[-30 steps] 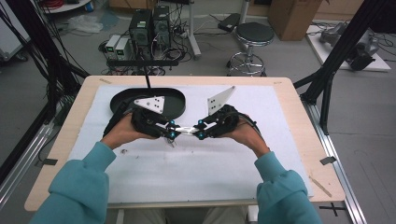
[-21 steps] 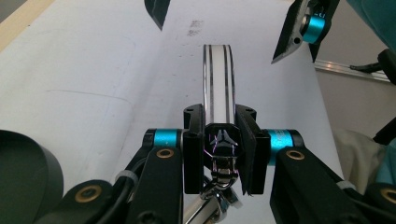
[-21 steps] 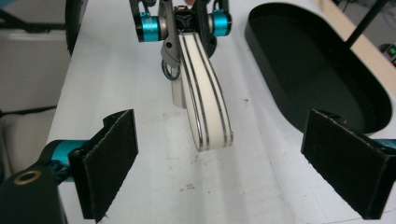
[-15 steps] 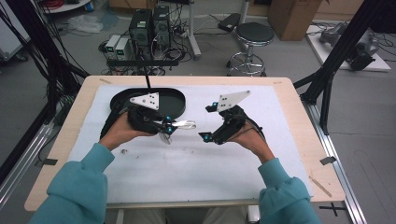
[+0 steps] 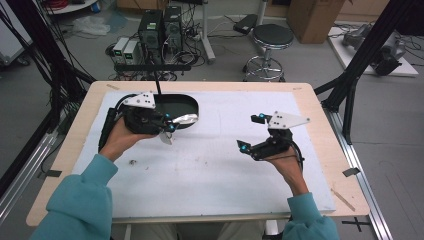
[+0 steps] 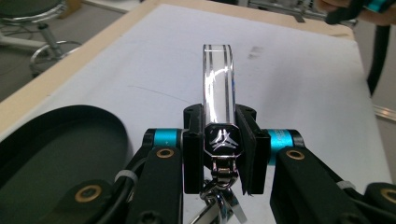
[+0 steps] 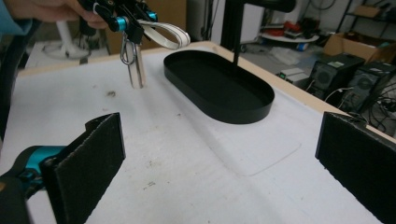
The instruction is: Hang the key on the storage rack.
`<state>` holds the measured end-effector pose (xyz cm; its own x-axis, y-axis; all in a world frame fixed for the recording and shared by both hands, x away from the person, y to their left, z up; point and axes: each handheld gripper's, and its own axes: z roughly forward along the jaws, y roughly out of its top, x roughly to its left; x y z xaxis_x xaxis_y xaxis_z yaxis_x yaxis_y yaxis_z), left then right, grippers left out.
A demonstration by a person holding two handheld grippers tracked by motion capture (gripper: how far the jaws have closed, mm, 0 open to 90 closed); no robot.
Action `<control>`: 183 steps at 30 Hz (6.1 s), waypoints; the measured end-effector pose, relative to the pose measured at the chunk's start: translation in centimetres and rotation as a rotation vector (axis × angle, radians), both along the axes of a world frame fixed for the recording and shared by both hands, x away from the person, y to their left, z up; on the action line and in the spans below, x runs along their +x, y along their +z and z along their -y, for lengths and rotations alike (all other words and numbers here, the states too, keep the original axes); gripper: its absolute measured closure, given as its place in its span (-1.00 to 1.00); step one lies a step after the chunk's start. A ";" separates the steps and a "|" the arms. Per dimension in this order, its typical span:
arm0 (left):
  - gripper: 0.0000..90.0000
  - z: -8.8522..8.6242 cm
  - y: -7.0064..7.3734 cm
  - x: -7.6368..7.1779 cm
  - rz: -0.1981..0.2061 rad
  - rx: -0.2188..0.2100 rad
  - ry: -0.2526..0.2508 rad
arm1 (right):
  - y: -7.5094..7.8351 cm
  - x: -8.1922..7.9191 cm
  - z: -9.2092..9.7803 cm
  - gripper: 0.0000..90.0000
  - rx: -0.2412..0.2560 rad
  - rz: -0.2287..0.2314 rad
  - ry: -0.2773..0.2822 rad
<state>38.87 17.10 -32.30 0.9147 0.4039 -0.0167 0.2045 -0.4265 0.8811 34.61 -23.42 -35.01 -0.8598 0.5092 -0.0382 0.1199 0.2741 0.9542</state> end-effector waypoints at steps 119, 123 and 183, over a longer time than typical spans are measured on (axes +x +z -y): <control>0.65 -3.7 -4.1 9.9 0.067 -0.122 0.607 | -10.0 -4.6 4.5 -0.98 0.130 0.148 -0.365; 0.64 -3.4 -4.2 9.9 0.085 -0.086 0.617 | -10.0 -4.6 4.5 -0.98 0.134 0.143 -0.371; -0.96 -11.5 -9.7 -7.9 0.284 -0.409 0.428 | -10.3 -4.8 5.2 -0.98 0.199 0.137 -0.395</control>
<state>30.93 28.59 -42.03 0.6662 0.7453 -0.0271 0.0168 0.0214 0.9996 29.80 -28.65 -45.35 -0.5925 0.8055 -0.0064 0.0478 0.0431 0.9979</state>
